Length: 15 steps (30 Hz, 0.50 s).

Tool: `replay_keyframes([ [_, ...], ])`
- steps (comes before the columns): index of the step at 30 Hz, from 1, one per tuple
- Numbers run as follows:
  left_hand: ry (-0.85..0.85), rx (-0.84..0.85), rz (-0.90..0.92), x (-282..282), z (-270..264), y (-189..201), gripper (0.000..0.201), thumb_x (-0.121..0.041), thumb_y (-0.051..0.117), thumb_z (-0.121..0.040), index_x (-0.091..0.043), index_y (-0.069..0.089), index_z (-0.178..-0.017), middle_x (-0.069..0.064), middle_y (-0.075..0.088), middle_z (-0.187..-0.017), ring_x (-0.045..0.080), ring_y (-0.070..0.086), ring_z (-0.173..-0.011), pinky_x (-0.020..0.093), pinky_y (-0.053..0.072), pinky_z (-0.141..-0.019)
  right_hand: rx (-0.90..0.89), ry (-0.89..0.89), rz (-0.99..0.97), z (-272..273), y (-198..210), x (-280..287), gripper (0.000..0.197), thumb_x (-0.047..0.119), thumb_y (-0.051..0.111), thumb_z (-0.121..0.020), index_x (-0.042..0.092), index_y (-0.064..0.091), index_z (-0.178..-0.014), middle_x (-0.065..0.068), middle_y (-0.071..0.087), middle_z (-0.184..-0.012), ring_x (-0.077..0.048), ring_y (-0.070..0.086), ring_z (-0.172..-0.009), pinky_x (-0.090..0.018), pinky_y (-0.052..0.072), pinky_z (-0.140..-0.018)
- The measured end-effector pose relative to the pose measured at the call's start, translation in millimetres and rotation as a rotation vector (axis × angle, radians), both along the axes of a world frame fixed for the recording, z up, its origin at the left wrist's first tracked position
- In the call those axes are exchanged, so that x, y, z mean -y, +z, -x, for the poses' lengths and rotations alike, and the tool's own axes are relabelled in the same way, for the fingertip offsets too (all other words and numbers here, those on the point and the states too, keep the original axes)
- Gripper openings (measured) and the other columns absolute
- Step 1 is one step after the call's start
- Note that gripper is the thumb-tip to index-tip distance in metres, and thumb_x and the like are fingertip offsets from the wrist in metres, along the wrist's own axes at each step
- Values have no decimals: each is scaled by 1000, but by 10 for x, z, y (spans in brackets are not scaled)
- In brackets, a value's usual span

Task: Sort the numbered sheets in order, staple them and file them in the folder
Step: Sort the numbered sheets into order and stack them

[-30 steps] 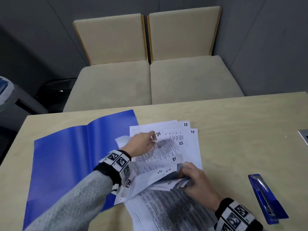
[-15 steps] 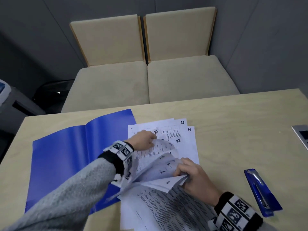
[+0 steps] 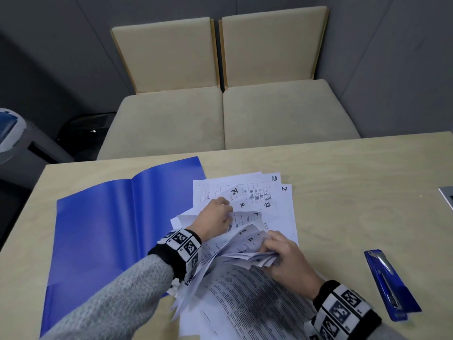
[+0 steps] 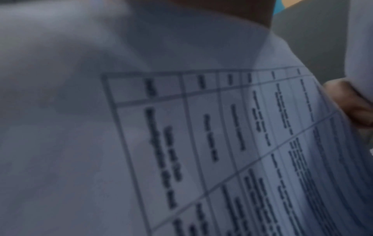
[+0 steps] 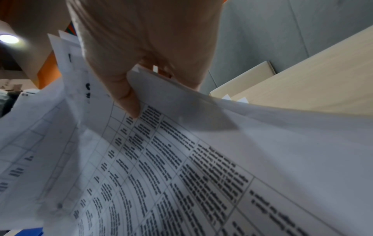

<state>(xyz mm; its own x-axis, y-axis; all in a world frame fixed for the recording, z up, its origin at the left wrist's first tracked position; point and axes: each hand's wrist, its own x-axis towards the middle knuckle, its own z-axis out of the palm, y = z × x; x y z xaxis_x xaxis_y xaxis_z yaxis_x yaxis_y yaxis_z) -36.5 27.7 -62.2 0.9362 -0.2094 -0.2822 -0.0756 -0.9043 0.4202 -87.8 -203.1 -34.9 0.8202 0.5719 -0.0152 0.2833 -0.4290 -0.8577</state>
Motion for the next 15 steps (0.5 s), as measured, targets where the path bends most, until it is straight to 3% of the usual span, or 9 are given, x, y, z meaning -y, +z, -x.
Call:
replay_keyframes([
  [8, 99, -47, 53, -19, 4, 22, 23, -19, 57, -89, -5, 66, -105, 14, 56, -119, 26, 52, -112, 26, 38, -91, -15, -17, -3, 8, 10, -2, 38, 7, 66, -67, 35, 41, -61, 8, 43, -73, 0, 42, -74, -11, 31, -61],
  [12, 85, -64, 45, -55, 43, 94, 28, -25, 60, -88, -9, 66, -110, 8, 52, -112, 26, 54, -102, 31, 43, -89, -24, -30, 0, 12, -13, -1, 40, 3, 66, -66, 34, 43, -61, 11, 42, -72, 0, 42, -74, -11, 31, -61],
  [15, -10, -71, 37, -73, 87, 228, 24, -25, 62, -87, -10, 67, -105, 1, 43, -102, 24, 53, -88, 33, 44, -80, -35, -33, 7, 10, -34, 8, 31, 1, 69, -67, 25, 49, -61, 12, 43, -73, -2, 43, -75, -13, 31, -60],
])
